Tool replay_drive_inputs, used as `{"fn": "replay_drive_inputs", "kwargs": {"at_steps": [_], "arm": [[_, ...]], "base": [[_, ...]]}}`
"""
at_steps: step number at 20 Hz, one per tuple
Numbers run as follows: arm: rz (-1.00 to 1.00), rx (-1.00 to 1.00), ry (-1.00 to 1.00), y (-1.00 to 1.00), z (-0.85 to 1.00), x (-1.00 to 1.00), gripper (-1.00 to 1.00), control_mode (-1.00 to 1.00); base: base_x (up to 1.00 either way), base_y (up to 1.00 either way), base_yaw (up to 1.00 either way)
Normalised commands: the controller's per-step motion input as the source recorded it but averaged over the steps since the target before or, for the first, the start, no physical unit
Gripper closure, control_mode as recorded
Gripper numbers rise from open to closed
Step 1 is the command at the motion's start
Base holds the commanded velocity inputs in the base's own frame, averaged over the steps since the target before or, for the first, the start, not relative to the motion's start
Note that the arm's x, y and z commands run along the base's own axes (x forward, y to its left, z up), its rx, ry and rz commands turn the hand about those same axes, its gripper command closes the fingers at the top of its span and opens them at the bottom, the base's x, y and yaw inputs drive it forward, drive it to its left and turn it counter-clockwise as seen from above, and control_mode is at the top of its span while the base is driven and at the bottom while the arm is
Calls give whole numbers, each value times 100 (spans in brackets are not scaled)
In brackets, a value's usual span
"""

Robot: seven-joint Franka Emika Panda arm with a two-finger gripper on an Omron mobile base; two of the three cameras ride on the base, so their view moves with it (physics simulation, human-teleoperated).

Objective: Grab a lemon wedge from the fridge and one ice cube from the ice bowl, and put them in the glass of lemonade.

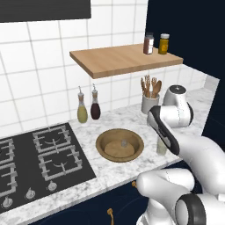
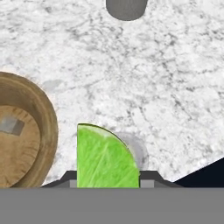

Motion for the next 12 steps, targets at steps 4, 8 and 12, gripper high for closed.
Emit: {"fn": "replay_drive_inputs", "kwargs": {"at_steps": [4, 8, 12], "arm": [[0, 0, 0, -14, -11, 9, 100, -100], [0, 0, 0, -12, -19, 7, 100, -100], [0, 1, -1, -1, -25, 5, 100, -100]], "base": [[0, 0, 0], [0, 0, 0], [0, 0, 0]]}}
